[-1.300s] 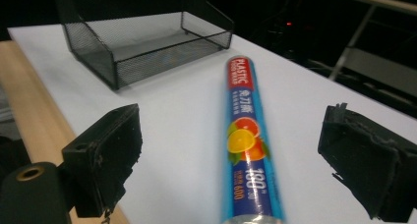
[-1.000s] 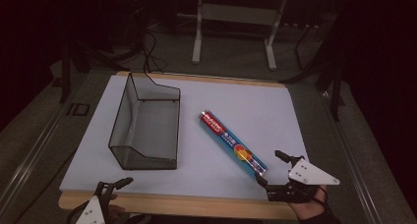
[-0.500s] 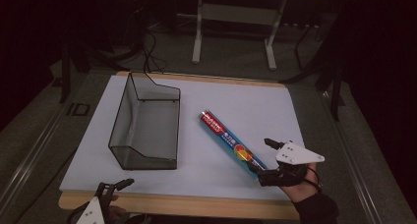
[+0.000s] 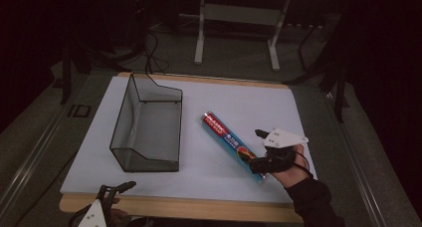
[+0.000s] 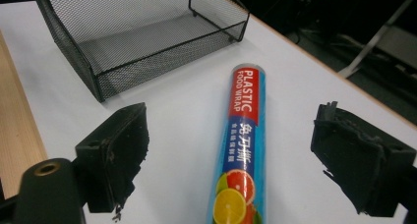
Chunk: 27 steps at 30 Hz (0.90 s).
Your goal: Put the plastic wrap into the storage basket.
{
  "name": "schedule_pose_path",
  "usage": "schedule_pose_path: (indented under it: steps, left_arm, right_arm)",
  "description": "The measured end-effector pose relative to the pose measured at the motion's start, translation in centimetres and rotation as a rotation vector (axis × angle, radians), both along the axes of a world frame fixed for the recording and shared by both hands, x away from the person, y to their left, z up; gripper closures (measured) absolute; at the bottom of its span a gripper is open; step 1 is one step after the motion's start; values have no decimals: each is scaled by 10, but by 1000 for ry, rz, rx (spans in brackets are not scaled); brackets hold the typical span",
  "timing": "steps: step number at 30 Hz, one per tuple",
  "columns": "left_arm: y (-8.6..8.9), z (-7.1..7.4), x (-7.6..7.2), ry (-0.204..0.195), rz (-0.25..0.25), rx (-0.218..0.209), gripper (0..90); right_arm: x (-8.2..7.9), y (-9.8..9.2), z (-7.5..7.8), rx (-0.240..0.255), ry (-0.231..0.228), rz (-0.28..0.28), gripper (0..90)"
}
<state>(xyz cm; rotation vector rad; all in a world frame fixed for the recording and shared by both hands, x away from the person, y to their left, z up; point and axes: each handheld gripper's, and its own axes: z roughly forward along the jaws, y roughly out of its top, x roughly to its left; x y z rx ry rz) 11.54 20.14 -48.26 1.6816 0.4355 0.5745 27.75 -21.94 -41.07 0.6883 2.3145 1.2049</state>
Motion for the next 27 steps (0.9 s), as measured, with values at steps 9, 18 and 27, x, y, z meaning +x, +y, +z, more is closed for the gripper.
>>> schedule_pose_path:
  steps: [9,18,27]
  left_arm:
    - [1,0,0,6,-3,-4,1]
    - [1,0,1,10,-2,2,1]
    - [1,-1,1,13,-7,1,1]
  right_arm:
    - [27,14,-12,-23,48,-4,147]
    - [52,26,-35,-72,132,-16,159]
    - [72,28,-54,-94,221,-47,193]
